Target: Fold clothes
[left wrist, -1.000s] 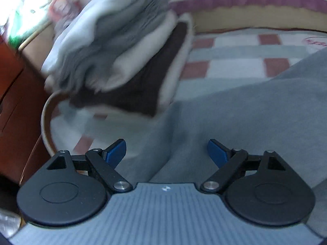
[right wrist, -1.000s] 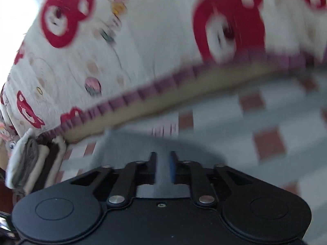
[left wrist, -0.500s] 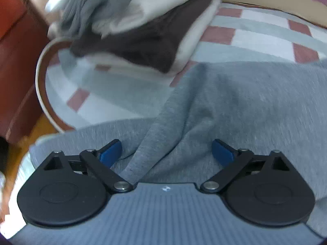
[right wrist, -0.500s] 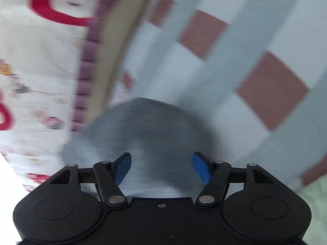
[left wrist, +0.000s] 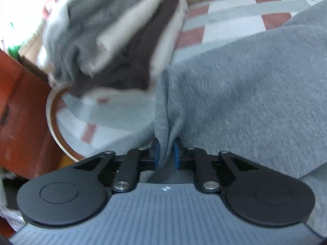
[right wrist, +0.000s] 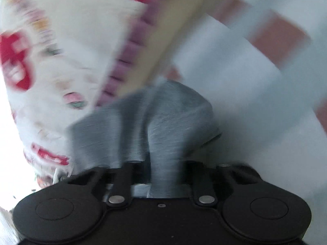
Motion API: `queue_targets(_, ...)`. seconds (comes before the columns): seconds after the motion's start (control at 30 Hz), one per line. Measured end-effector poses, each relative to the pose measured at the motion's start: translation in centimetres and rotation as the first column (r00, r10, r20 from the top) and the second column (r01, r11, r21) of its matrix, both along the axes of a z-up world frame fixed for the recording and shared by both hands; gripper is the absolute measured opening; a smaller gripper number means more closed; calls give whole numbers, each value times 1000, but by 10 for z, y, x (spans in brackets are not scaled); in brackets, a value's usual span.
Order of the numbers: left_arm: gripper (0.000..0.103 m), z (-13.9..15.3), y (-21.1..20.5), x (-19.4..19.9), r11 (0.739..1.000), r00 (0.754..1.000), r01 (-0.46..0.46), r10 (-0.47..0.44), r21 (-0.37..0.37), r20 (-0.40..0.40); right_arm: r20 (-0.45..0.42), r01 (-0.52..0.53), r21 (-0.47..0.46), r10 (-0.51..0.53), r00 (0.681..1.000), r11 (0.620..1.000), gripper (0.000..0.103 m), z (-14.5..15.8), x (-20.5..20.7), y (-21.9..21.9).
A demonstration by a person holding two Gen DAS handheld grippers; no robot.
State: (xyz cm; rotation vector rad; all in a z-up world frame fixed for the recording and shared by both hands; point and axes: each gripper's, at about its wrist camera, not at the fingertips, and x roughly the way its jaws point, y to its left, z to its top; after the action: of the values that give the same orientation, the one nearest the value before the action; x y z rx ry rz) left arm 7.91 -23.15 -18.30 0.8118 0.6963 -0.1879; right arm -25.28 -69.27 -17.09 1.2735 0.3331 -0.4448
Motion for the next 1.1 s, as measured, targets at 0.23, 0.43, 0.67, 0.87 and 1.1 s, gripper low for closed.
queue_targets(0.23, 0, 52, -23, -39, 991, 962, 123, -131, 49, 238, 102, 193, -351, -168, 981, 916, 13, 111, -33, 30)
queue_targets(0.43, 0, 127, -63, -83, 950, 890, 308, -270, -48, 367, 89, 311, -562, -317, 944, 767, 11, 166, -81, 76)
queue_targets(0.67, 33, 108, -53, -57, 947, 977, 209, -211, -243, 15, -392, 373, -422, -537, 747, 827, 21, 133, -141, 70)
queue_targets(0.87, 44, 77, -19, -29, 978, 997, 47, -60, -203, -57, -373, 247, -476, -448, 812, 844, 33, 166, -102, 101)
queue_targets(1.1, 49, 79, 38, 1, 970, 993, -103, 87, -219, -83, -399, 217, -608, -530, 748, 764, 57, 201, -123, 99)
